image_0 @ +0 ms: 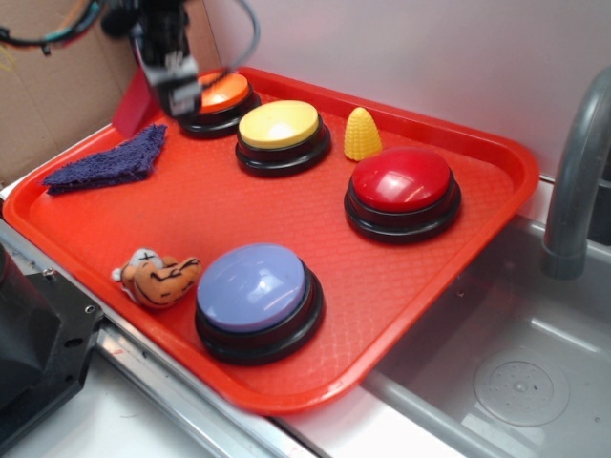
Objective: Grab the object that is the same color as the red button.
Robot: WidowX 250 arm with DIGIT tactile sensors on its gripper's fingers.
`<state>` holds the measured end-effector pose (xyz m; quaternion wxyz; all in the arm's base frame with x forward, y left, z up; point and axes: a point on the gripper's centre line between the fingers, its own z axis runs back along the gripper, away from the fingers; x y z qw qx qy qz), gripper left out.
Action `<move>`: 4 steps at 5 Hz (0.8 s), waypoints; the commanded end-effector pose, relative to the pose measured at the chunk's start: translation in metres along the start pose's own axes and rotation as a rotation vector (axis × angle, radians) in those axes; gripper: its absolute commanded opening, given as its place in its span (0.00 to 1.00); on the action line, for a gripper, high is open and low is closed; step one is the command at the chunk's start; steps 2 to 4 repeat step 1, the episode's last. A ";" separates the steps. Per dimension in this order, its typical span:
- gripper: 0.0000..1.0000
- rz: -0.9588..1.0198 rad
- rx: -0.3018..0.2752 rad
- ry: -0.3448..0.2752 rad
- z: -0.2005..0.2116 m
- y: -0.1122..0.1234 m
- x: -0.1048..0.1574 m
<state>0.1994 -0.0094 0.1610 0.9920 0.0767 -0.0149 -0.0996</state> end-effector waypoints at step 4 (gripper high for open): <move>0.00 0.374 0.020 -0.113 0.045 0.008 -0.006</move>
